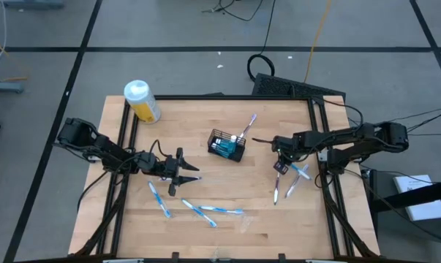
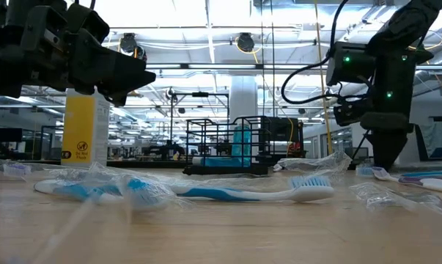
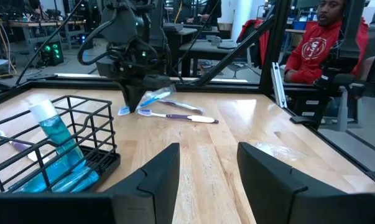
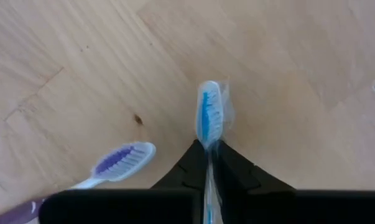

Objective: Pick & Place toothbrushing station
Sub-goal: Put the blue toothbrush into the wire organizer

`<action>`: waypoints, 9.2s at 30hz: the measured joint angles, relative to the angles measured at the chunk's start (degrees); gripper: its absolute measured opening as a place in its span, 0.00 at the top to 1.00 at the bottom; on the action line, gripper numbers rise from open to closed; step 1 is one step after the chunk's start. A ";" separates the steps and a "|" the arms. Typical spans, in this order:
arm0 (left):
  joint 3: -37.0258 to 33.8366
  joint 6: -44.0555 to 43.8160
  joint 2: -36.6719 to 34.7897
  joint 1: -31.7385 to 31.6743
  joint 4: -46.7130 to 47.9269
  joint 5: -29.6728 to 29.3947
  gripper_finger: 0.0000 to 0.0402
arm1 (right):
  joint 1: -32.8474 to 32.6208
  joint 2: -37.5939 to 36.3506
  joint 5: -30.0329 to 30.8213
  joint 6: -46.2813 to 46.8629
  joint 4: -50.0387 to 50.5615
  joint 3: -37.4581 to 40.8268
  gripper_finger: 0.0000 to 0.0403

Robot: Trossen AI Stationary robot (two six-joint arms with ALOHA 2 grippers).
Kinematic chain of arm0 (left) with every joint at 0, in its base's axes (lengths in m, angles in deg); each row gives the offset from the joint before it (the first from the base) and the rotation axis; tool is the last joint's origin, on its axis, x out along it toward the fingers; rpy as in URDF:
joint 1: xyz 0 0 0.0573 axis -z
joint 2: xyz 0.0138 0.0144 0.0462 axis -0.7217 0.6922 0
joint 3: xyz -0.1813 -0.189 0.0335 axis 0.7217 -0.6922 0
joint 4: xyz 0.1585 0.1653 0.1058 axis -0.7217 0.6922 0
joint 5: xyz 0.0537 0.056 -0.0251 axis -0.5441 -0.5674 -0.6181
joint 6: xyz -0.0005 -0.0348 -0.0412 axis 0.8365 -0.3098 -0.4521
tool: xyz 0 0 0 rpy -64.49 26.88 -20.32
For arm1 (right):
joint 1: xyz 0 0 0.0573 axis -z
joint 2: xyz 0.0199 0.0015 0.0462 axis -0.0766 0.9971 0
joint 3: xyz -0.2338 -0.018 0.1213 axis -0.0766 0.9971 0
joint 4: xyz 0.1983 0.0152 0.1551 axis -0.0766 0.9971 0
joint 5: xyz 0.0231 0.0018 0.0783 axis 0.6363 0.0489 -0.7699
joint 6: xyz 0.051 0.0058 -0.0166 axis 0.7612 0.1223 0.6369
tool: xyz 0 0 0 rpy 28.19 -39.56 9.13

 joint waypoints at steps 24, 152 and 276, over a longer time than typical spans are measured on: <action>0.00 0.48 0.00 -0.02 2.57 -1.81 0.58 | -2.14 -0.22 12.00 -8.33 -10.23 -5.03 0.99; -0.04 1.42 0.00 -1.11 6.85 -7.96 0.58 | -3.95 11.80 5.55 -40.89 -112.74 5.57 1.00; -0.04 0.66 0.00 -1.10 7.37 -7.98 0.58 | -0.26 11.70 4.12 -28.08 -99.39 9.40 0.47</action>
